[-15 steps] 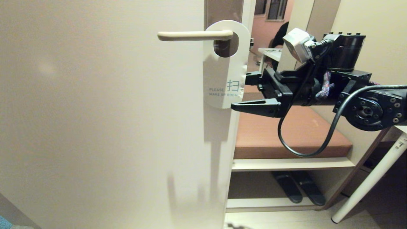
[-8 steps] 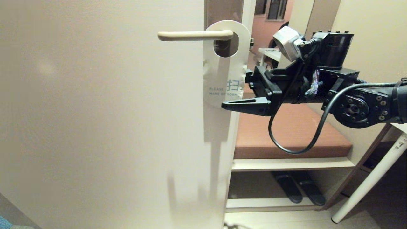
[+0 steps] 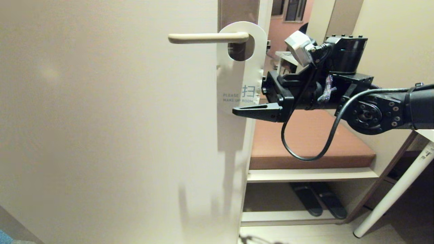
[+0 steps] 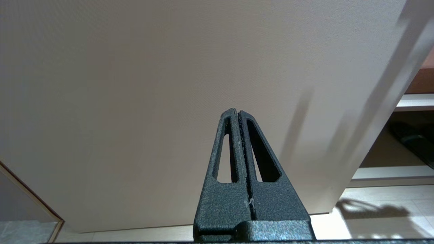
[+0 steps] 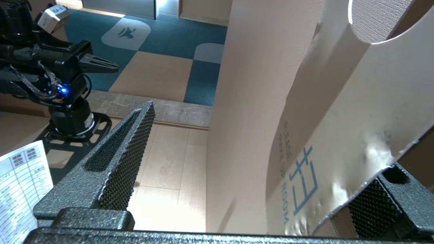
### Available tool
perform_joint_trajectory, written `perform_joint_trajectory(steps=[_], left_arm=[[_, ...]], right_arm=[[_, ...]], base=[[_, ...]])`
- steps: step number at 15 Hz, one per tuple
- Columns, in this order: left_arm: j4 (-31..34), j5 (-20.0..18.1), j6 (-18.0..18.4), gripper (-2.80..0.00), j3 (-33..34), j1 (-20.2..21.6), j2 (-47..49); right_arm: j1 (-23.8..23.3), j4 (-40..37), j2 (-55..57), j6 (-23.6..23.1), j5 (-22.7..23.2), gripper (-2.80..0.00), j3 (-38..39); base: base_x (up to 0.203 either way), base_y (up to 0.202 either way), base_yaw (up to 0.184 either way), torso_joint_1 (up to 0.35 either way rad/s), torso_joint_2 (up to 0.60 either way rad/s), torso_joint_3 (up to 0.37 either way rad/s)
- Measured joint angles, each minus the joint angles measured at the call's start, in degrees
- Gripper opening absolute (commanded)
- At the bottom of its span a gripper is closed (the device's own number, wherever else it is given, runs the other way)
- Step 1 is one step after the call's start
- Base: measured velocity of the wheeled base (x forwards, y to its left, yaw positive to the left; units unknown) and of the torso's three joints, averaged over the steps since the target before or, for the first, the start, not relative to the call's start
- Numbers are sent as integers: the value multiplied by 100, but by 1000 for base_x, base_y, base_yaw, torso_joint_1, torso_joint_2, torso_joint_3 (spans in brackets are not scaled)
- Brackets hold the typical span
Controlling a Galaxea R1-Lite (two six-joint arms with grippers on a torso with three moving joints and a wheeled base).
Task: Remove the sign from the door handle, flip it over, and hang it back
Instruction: Take down the sign
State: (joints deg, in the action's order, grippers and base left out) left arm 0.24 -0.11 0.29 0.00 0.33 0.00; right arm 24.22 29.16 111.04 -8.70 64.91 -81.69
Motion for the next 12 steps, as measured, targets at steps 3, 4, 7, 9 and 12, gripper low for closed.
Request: perform_joint_trajectory(steps=[3, 4, 7, 9, 12], left_arm=[[0, 1, -3, -280, 0, 0, 0], [0, 1, -3, -280, 0, 0, 0], [0, 1, -2, -280, 0, 0, 0], [2, 1, -2, -280, 0, 0, 0], [1, 1, -1, -280, 0, 0, 0]], right_arm=[[5, 2, 34, 2, 1, 0, -31], [2, 2, 52, -1, 0, 0, -57], [0, 2, 116, 0, -1, 0, -161], [0, 0, 144, 13, 0, 0, -222], [0, 2, 166, 12, 2, 0, -316]], base=[[0, 0, 0, 0, 0, 0], [0, 0, 0, 0, 0, 0], [0, 0, 0, 0, 0, 0], [0, 0, 0, 0, 0, 0], [0, 0, 0, 0, 0, 0]])
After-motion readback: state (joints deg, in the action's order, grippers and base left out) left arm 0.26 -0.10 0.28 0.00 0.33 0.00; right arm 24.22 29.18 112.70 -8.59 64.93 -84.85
